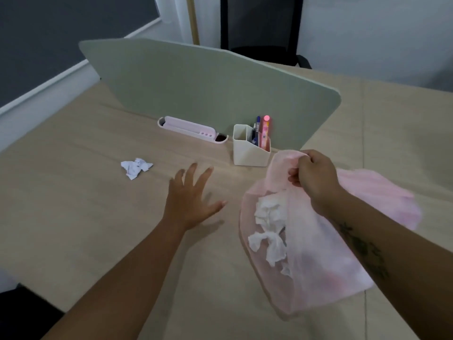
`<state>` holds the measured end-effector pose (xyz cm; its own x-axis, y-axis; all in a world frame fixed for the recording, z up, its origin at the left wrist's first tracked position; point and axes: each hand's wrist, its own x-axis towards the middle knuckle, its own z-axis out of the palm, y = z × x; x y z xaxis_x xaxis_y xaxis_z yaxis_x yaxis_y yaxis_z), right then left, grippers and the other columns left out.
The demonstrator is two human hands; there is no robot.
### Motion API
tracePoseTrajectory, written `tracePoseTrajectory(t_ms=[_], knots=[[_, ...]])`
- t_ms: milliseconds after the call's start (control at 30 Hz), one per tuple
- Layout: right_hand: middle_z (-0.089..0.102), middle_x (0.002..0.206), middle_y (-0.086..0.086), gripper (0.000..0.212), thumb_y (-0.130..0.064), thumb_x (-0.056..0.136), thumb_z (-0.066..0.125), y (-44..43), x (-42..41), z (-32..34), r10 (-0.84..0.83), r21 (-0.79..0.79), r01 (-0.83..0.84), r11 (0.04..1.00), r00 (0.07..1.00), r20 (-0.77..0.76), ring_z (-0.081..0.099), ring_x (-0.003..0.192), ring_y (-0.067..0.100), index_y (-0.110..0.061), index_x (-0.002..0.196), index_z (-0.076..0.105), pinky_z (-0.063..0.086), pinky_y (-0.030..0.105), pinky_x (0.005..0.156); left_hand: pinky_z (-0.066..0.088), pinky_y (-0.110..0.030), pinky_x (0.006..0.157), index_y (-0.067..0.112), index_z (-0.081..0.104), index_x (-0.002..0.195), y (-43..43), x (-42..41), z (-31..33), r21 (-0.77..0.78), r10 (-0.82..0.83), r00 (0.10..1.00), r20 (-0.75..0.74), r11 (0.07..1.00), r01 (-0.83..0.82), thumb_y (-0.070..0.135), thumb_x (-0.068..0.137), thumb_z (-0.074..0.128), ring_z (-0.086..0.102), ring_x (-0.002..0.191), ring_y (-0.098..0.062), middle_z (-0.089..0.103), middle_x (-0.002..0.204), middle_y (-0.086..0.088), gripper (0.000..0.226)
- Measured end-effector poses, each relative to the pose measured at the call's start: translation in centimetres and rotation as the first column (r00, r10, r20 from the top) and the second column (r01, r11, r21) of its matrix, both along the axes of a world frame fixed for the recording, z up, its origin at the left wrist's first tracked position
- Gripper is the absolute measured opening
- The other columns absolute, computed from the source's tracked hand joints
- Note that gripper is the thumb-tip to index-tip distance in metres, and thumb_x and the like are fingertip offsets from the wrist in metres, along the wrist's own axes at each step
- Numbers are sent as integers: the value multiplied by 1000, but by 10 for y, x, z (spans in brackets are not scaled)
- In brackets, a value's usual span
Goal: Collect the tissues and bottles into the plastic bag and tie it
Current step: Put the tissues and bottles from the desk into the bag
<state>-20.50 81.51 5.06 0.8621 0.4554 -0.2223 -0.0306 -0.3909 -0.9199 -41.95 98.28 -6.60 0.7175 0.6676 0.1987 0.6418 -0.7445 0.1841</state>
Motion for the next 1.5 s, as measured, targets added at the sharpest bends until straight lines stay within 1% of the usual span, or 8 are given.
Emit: tracePoseTrajectory(t_ms=[133,367,533,867,1133,1267,1367,1500], knots=[[63,75,7,36,-6,93,31,29,-10,-13,37,14,-36,999,999,-35,57,66,19,-11,100,66,53,33,68,16,-71,109,52,-5,150,63,-27,-17,-202,329,914,-238,904,-378,92,67,39,-6,150,-37,-17,164,4,102],[65,74,8,38,-8,94,31,55,7,-31,19,-11,-20,1000,997,-73,58,67,18,-16,100,68,55,32,69,14,-79,101,55,2,150,142,-44,-31,-181,485,821,-303,816,-549,87,69,49,-13,147,-44,-20,163,6,98],[65,74,6,38,-8,94,32,64,25,-43,17,-32,-18,999,999,-52,58,64,17,-14,102,68,53,27,64,23,-70,107,44,26,149,174,-46,-48,-225,474,777,-414,774,-592,72,87,42,11,145,-45,7,163,-6,70],[66,77,10,36,-9,93,32,54,41,-53,-71,-81,67,994,997,-42,58,61,19,-7,97,68,55,34,68,41,-46,79,11,53,90,98,12,-42,-219,126,991,37,969,-115,33,89,30,52,80,-38,55,84,-15,32],[66,77,10,33,-11,96,34,18,33,-17,-135,-28,135,990,990,-29,58,62,16,-6,95,66,56,32,68,44,-20,67,19,47,103,-64,88,44,-783,-86,927,365,510,356,27,103,44,49,82,-3,50,95,5,8],[65,76,11,33,-10,96,33,-13,28,4,-180,-8,180,984,984,-1,58,63,18,-5,98,66,56,33,70,35,-24,108,38,34,143,-83,119,53,-865,-34,917,398,320,388,59,92,49,39,131,-4,39,146,11,57],[61,73,10,32,-6,95,32,-35,28,22,-227,48,228,973,974,-17,55,61,18,-4,97,64,52,28,61,30,-38,115,40,37,146,-74,116,45,-841,-31,937,347,431,326,73,85,39,36,139,-10,38,152,15,69],[60,71,9,33,-2,94,31,-60,22,38,-243,86,241,967,970,14,53,60,17,-2,97,64,49,25,56,46,-39,85,14,55,117,-63,96,33,-307,56,929,367,950,64,46,85,68,52,108,-28,54,116,-5,47]])
